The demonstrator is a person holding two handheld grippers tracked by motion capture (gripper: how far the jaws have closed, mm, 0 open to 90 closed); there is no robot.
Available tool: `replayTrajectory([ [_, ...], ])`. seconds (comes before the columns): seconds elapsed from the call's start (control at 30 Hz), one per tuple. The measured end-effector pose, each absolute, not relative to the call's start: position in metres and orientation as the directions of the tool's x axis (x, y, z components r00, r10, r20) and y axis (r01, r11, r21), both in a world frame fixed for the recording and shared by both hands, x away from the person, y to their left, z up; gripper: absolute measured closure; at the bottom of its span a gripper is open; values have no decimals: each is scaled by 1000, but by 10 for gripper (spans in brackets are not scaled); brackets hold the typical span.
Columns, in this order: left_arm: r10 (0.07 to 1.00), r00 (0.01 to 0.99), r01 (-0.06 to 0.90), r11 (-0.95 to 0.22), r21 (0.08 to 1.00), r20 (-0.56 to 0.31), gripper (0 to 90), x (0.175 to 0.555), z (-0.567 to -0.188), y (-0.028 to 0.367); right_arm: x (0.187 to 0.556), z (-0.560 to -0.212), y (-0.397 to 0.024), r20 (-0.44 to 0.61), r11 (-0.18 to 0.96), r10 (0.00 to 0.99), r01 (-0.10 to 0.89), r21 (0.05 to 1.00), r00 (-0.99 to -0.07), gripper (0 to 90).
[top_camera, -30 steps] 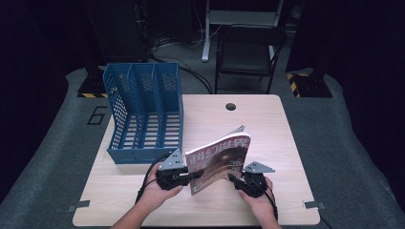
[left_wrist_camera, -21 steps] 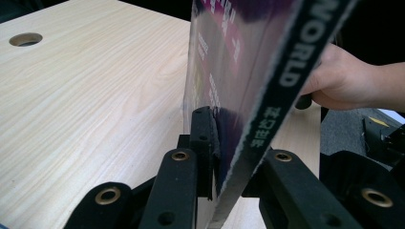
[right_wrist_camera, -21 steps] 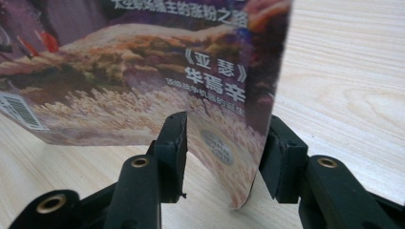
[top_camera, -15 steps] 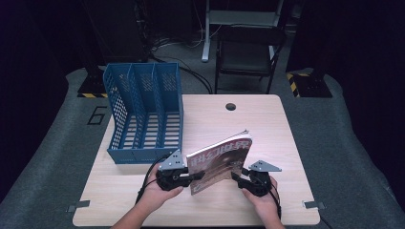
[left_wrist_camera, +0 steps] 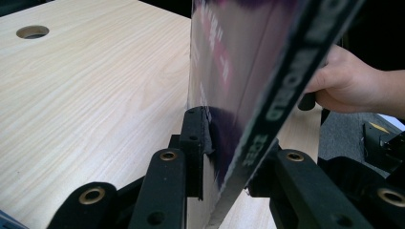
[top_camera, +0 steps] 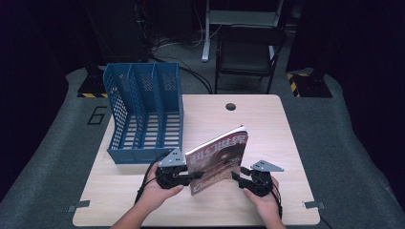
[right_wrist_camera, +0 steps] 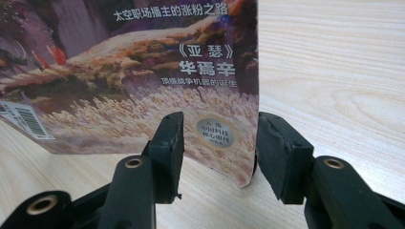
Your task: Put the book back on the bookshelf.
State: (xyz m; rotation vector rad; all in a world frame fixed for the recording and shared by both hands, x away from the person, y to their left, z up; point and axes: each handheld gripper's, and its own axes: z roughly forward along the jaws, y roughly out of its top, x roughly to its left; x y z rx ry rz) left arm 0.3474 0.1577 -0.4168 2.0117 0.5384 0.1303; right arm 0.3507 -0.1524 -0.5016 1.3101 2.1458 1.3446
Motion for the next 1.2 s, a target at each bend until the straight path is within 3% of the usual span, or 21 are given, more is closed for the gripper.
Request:
replayTrajectory([
  [0.27, 438, 886, 325, -360, 875, -149, 716, 347, -397, 158, 350, -501, -152, 216, 144, 812, 545, 826, -542, 523],
  [1.2, 448, 891, 299, -459, 836, -73, 714, 354, -335, 143, 349, -500, -153, 224, 138, 806, 543, 829, -548, 520],
])
